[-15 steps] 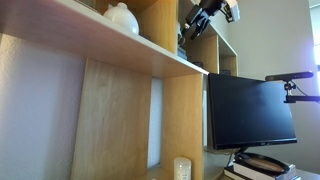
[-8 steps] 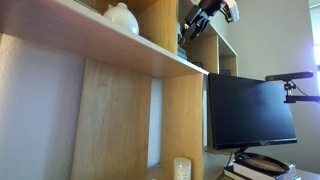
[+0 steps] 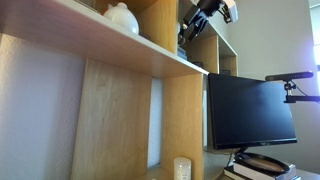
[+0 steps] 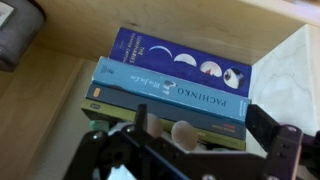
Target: Take the plush toy from the shelf and place it on the table
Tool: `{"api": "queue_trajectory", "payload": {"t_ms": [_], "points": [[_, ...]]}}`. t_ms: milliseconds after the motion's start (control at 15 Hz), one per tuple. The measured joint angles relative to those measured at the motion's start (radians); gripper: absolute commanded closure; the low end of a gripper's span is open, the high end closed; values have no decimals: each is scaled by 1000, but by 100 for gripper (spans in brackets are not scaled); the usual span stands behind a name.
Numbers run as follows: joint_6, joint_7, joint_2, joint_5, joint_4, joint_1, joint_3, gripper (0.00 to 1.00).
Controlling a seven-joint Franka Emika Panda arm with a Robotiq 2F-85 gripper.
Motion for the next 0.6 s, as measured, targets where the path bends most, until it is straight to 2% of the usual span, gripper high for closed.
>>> {"api": "queue_trajectory", "payload": {"t_ms": [600], "points": [[68, -66, 52, 3, 58, 2, 26, 0]]}}
